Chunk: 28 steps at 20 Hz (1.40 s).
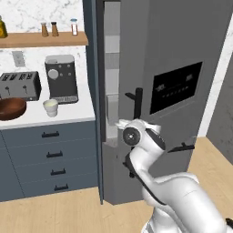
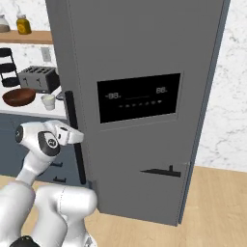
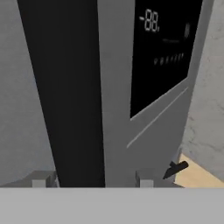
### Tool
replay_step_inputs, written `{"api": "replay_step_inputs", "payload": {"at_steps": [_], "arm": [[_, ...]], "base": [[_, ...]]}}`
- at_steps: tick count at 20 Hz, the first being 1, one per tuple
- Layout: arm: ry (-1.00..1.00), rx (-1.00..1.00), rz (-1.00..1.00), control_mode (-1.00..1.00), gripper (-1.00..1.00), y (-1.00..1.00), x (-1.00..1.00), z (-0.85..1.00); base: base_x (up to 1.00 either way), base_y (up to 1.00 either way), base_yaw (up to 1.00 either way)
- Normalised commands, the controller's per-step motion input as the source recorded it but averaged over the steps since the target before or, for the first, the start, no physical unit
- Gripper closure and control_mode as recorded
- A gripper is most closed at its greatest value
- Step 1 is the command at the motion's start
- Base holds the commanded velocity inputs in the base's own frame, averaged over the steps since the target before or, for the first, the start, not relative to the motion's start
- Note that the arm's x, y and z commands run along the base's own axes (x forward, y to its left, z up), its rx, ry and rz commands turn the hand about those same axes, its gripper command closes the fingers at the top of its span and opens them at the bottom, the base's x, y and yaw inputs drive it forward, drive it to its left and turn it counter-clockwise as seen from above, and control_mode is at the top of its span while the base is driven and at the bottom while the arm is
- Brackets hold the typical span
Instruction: Grab a lemon wedge from the fridge and one ice cube from the ice bowl, and put them in the glass of lemonade.
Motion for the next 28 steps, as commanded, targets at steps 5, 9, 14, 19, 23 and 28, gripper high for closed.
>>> {"api": "replay_step_inputs", "payload": {"at_steps": [5, 9, 14, 19, 23, 28], "arm": [[-0.06, 0.05, -0.22, -1.00, -1.00, -0.01, -0.67, 1.00], [-0.18, 0.00, -0.13, -1.00, -1.00, 0.87, -0.27, 1.00], [-0.14, 0.00, -0.30, -1.00, -1.00, 1.00, 0.00, 0.47], [-0.04, 0.00, -0.54, -1.00, -1.00, 0.76, 0.22, 0.01], [0.00, 0.00, -0.58, -1.00, -1.00, 0.16, 0.50, 0.00], [0.00, 0.00, -0.47, -1.00, -1.00, -0.49, 0.51, 0.00]], "base": [[0.00, 0.00, 0.00], [0.00, 0.00, 0.00], [0.00, 0.00, 0.00], [0.00, 0.00, 0.00], [0.00, 0.00, 0.00], [0.00, 0.00, 0.00]]}}
